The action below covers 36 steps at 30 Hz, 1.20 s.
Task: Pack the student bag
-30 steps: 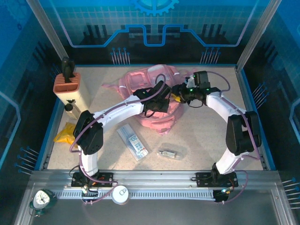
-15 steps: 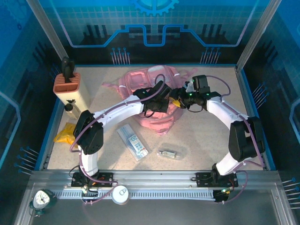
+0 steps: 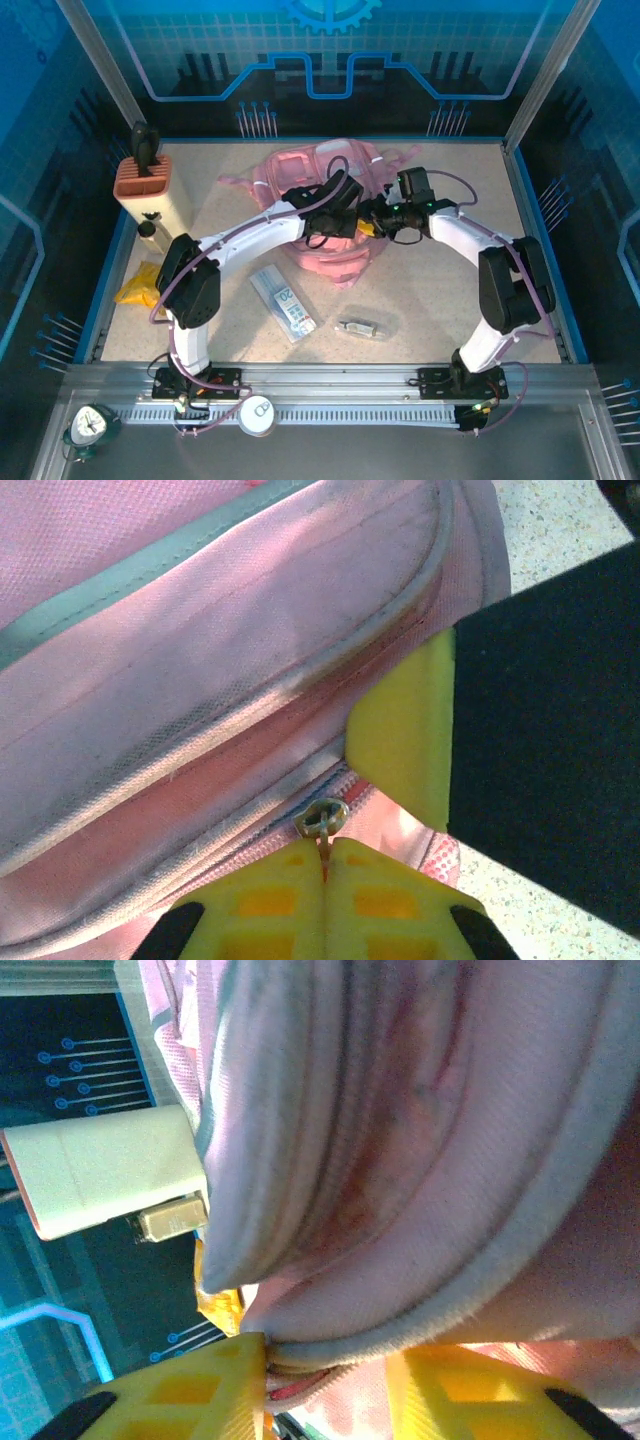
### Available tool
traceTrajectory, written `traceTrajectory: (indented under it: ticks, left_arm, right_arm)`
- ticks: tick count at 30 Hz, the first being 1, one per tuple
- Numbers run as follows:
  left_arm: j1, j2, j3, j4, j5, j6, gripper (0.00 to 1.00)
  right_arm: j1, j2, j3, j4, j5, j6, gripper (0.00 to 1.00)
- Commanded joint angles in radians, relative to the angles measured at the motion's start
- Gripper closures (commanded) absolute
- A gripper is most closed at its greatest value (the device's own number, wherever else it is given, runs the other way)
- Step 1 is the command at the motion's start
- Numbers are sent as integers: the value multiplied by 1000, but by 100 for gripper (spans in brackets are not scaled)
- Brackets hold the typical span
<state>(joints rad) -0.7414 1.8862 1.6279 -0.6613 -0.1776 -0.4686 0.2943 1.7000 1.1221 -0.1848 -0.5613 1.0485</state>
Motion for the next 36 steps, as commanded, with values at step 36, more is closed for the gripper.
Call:
traceTrajectory:
  ticks: [36]
  left_arm:
    - [464,48,-170,266,-186,298,100]
  right_arm:
    - [-58,-63,-52,11,154,-148,100]
